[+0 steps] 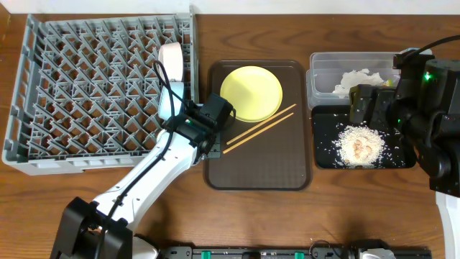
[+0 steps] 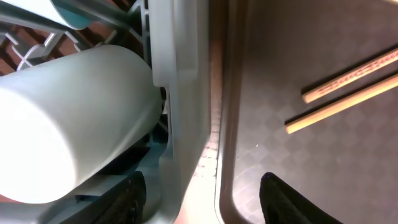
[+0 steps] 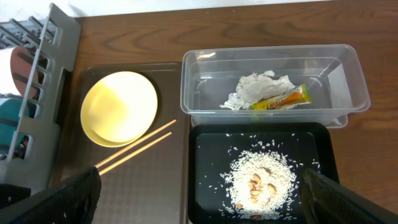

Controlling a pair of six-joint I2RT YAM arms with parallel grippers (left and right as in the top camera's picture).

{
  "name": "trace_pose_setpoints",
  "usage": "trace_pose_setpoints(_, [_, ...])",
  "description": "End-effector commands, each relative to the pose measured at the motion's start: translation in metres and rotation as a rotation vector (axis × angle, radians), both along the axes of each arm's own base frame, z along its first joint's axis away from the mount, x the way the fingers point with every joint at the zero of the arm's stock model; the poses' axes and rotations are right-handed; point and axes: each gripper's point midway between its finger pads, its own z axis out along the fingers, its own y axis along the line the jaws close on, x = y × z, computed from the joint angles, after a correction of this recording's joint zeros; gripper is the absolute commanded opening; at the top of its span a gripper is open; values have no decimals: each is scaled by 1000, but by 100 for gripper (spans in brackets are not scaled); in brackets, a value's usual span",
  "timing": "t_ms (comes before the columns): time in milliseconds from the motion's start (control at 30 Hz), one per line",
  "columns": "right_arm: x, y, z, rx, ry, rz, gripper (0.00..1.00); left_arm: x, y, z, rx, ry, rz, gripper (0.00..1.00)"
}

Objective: Sort waste into correct bins and load items into the dishwasher
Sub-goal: 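Release the light-blue bowl and withdraw the left gripper toward the tray, then grasp the yellow plate edge with the left gripper and lift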

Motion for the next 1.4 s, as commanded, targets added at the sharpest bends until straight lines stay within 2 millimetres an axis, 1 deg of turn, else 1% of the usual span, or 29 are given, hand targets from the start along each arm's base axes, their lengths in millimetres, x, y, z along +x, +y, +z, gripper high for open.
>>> trace_pose_setpoints(0, [1,-4,1,-2,-2,-17,99,-13,-6,-8,-38,71,14,59])
trace_pose_setpoints(367, [1,-4,1,-2,-1,-17,99,-29,0,-10,-19,138,14,59])
trace_pose_setpoints(533, [1,-4,1,-2,-1,-17,99,-26,-2,-10,-23,129,10,59])
trace_pose_setpoints(600, [1,-4,1,-2,-1,-17,99,-22,-4,-5,-25,116,-26,59])
trace_pose_setpoints(633, [1,-4,1,-2,-1,-17,99,-20,-6,-1,-27,108,-42,60])
trace_pose_setpoints(667, [1,-4,1,-2,-1,-17,99,-11,-11,13,-43,71,-71,61])
trace_pose_setpoints(733, [1,-4,1,-2,-1,-17,99,1,-18,31,-67,20,-95,65])
trace_pose_setpoints(833, [1,-4,1,-2,-2,-17,99,18,-29,59,-105,-55,-126,75])
trace_pose_setpoints(900, [1,-4,1,-2,-2,-17,99,26,-42,77,-156,-89,-174,84])
trace_pose_setpoints(933, [1,-4,1,-2,-1,-17,99,29,-50,84,-187,-105,-201,85])
trace_pose_setpoints(1000, [1,-4,1,-2,-2,-17,99,32,-70,99,-253,-128,-335,86])
trace_pose_setpoints(1067, [1,-4,1,-2,-1,-17,99,32,-82,107,-265,-155,-478,86])
trace_pose_setpoints(1133, [1,-4,1,-2,-1,-17,99,33,-86,108,-244,-175,-559,87])
trace_pose_setpoints(1200, [1,-4,1,-2,-1,-17,99,34,-87,103,-232,-163,-581,87])
trace_pose_setpoints(1267, [1,-4,1,-2,-1,-17,99,34,-87,92,-211,-129,-610,87])
trace_pose_setpoints(1367, [1,-4,1,-2,-2,-17,99,34,-88,62,-174,-41,-651,87])
